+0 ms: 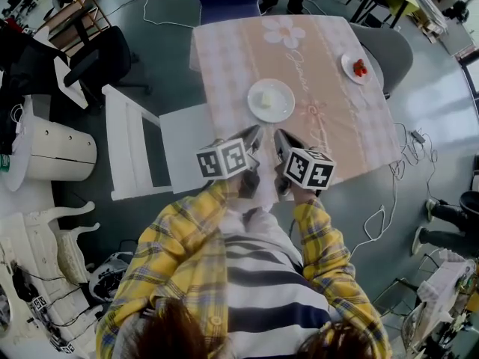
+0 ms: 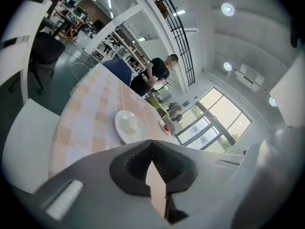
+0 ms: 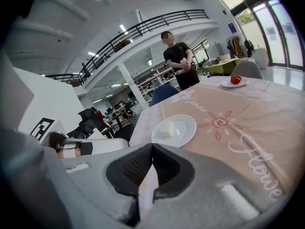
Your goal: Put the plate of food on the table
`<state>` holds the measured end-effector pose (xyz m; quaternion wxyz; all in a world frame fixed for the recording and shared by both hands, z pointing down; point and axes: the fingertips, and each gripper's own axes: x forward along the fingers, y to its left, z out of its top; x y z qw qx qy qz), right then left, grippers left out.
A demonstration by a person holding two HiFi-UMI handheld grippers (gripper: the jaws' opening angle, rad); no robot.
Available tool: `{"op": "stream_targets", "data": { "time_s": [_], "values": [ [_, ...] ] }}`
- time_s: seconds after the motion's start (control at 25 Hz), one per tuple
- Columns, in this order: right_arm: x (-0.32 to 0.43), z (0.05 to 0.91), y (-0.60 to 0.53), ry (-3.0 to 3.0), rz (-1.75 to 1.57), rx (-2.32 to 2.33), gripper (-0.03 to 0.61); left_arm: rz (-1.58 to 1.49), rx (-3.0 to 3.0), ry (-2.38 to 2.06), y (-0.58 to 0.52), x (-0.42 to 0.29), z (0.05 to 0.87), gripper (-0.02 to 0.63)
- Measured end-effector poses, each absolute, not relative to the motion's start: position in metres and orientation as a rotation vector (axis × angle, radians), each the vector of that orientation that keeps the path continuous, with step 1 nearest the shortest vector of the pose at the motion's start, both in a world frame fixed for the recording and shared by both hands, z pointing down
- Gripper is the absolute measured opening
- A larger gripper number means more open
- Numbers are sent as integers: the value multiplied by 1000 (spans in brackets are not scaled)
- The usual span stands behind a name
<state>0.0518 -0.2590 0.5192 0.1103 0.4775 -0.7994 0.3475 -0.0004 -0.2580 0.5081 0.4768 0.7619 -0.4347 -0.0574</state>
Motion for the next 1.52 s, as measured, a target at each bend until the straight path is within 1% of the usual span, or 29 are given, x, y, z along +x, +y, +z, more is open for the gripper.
{"op": "stream_targets", "data": {
  "time_s": [0.16, 0.52, 1.0, 1.52],
  "values": [
    [54, 511, -247, -2376, 1011, 1425, -2, -90, 1931, -1123, -249, -1, 504, -5],
    [70, 500, -212, -2415, 970, 1461, -2, -89, 2028, -1218, -217, 10, 490, -5],
    [102, 489, -131, -2442, 930, 1483, -2, -92, 2045, -1204, -133, 43, 485, -5],
    [104, 484, -63, -2461, 869, 1475, -2, -81, 2090, -1200, -68, 55, 477, -5]
  ]
}}
